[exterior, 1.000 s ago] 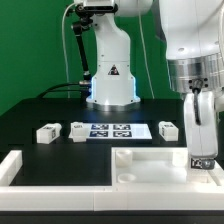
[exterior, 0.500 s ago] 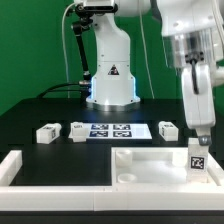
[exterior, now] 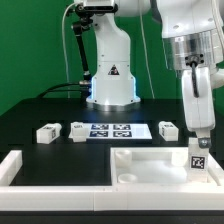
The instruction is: Assemble square table
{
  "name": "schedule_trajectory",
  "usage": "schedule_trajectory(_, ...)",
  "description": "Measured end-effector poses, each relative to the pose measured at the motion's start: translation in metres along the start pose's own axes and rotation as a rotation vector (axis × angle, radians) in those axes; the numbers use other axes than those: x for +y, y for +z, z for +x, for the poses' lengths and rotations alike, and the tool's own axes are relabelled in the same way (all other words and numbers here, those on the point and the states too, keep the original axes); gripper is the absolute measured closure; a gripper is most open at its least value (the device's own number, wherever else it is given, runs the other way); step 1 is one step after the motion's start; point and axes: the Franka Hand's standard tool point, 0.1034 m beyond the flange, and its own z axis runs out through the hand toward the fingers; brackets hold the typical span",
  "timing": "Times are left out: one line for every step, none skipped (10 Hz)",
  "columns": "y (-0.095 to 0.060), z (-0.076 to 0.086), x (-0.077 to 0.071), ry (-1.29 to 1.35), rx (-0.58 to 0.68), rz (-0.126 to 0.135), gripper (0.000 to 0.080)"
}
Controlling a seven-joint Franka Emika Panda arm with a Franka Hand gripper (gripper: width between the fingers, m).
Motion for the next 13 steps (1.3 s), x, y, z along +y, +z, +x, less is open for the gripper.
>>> schedule_trajectory(0.001, -0.003, 0.004, -0.016, 0.001, 0.002, 0.0151)
schedule_trajectory(0.001, -0.003, 0.015, -0.102, 0.005, 0.011, 0.0151)
schedule_trajectory(0.001, 0.000, 0.031, -0.134, 0.010, 0.010, 0.0151)
schedule_trajectory(0.001, 0.003, 0.053, -0.258, 0.017, -0.012, 0.0151)
schedule_trajectory(-0.001, 0.004, 0.073, -0.389, 0.027, -0.036, 0.0151)
schedule_trajectory(-0.002, 0.001, 0.083, -0.472, 0.048, -0.061, 0.0151)
schedule_trajectory(-0.001, -0.001, 0.085, -0.585, 0.066, -0.066, 0.0151)
schedule_trajectory(0.000, 0.000, 0.084, -0.622, 0.060, -0.066, 0.0151)
schedule_trajectory(0.000, 0.001, 0.083, -0.711, 0.059, -0.069, 0.0151)
schedule_trajectory(0.000, 0.001, 0.083, -0.779, 0.057, -0.071, 0.0151)
schedule_trajectory(0.000, 0.001, 0.083, -0.823, 0.055, -0.073, 0.0151)
schedule_trajectory(0.000, 0.001, 0.084, -0.906, 0.052, -0.074, 0.0151)
schedule_trajectory(0.005, 0.002, 0.090, -0.987, 0.053, -0.077, 0.0151)
